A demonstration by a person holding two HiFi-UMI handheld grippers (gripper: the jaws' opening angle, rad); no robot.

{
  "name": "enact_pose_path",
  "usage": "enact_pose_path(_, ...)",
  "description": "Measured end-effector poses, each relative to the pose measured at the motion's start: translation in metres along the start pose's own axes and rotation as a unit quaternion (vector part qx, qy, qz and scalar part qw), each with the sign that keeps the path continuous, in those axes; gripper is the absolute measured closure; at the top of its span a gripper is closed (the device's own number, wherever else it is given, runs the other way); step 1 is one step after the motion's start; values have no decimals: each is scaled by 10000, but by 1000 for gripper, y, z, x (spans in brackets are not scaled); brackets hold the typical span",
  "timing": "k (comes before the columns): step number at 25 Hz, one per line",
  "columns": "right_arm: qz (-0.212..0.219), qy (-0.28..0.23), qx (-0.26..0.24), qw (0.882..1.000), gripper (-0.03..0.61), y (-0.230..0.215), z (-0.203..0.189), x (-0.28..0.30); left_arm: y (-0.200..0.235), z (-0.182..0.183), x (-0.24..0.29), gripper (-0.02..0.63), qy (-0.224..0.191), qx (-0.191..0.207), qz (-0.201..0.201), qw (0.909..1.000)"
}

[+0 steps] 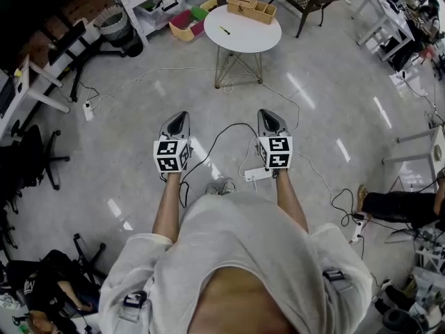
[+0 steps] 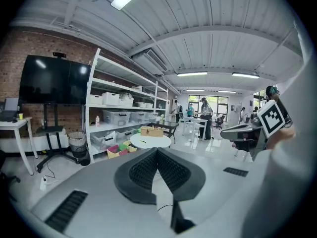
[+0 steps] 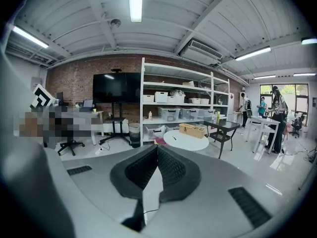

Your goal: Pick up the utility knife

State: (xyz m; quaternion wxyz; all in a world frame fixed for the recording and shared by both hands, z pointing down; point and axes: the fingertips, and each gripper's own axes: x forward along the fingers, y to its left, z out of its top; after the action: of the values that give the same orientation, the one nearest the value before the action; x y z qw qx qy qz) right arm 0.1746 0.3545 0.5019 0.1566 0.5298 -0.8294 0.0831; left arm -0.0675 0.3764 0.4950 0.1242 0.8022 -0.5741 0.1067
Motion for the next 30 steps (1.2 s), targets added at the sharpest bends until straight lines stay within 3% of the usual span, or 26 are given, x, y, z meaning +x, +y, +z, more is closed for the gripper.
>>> enact_pose_path(20, 267, 41, -73, 9996, 546, -19, -5, 31, -6, -5, 20, 594, 138, -47, 334, 9993)
enact_pose_path(30, 285, 110, -136, 9994, 546, -32, 5, 81, 15, 1, 71, 594, 186, -77, 259, 9995)
